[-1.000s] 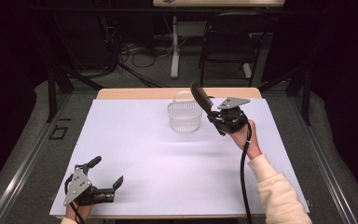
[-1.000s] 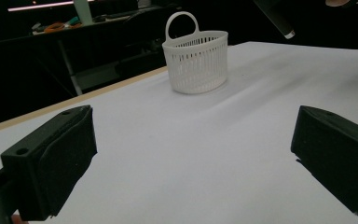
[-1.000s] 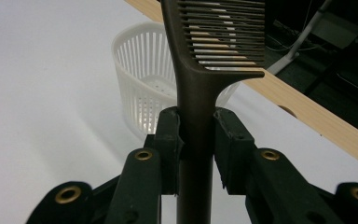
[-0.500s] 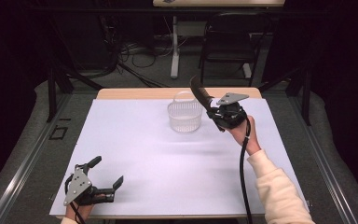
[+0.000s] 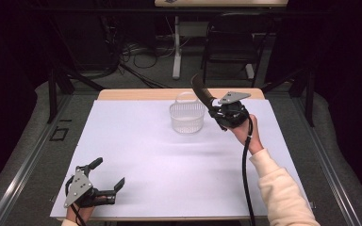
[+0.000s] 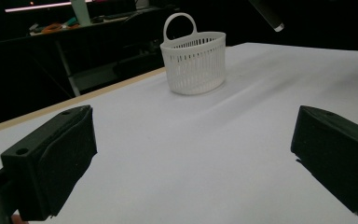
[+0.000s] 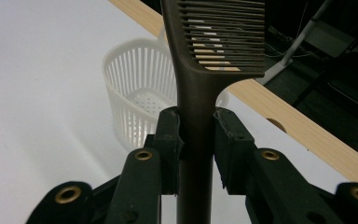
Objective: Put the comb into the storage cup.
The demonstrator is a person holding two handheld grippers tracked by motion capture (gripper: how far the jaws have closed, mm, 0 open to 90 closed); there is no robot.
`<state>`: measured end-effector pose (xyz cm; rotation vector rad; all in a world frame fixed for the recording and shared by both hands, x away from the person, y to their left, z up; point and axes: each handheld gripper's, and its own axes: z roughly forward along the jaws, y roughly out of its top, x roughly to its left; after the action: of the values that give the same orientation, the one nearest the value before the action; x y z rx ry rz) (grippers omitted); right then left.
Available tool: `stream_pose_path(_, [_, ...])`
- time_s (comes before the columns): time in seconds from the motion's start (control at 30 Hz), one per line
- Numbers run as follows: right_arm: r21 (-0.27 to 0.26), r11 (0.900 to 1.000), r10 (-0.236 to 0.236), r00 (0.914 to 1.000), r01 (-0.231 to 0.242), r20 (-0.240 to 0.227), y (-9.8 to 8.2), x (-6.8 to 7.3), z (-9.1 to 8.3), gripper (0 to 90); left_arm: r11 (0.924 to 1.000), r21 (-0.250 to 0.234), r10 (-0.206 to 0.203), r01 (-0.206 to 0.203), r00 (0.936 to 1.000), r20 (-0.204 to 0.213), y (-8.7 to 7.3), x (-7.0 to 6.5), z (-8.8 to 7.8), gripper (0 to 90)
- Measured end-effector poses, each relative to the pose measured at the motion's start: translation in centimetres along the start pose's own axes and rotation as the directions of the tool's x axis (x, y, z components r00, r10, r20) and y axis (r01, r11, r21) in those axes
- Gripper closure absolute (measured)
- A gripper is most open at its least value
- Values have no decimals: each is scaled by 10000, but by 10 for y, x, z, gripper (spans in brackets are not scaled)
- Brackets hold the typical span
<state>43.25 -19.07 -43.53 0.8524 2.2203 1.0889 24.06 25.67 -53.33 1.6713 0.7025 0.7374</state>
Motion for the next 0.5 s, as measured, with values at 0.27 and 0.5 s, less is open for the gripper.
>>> stream_pose_path(0.27, [54,10000,4,10000,-4,18,2,-2,2,722,10000,-4,8,-8,10000,-30,0,-1,0,1])
stream_pose_path(0.5, [137,9997,-203,9998,203,30,8,-1,6,723,10000,-9,-12,12,10000,1,0,0,0,1])
